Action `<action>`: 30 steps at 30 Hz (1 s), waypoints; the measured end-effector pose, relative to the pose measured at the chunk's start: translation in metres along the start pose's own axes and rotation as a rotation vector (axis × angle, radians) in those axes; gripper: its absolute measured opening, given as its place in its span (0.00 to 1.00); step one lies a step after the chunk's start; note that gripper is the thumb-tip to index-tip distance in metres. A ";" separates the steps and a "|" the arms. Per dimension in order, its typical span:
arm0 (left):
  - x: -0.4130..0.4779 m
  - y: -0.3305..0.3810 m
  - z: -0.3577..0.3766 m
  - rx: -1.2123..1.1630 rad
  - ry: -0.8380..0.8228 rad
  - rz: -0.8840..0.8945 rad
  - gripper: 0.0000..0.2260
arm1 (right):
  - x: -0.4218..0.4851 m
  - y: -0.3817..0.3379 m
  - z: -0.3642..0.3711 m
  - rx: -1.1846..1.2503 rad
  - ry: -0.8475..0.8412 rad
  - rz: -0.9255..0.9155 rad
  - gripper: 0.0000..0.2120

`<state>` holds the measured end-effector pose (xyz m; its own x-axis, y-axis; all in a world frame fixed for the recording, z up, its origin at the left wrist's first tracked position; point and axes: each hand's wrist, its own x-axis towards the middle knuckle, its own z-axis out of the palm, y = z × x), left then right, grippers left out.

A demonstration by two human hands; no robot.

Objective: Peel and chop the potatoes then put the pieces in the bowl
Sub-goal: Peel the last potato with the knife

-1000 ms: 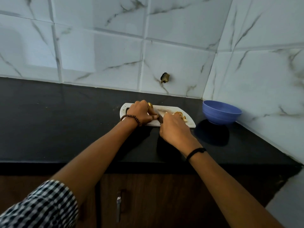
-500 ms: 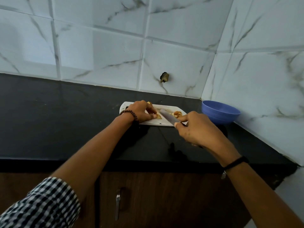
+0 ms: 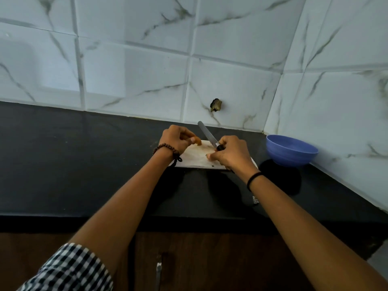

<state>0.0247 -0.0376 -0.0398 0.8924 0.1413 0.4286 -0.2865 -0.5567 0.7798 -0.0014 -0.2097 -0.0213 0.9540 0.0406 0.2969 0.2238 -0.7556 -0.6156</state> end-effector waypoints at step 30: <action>-0.004 0.009 0.032 0.480 -0.159 0.221 0.08 | -0.024 0.037 -0.037 0.150 -0.044 0.090 0.08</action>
<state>0.0297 -0.0691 -0.0486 0.8812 -0.1265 0.4555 -0.3154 -0.8750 0.3673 -0.0238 -0.2630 -0.0244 0.9785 0.0084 0.2060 0.1615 -0.6520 -0.7408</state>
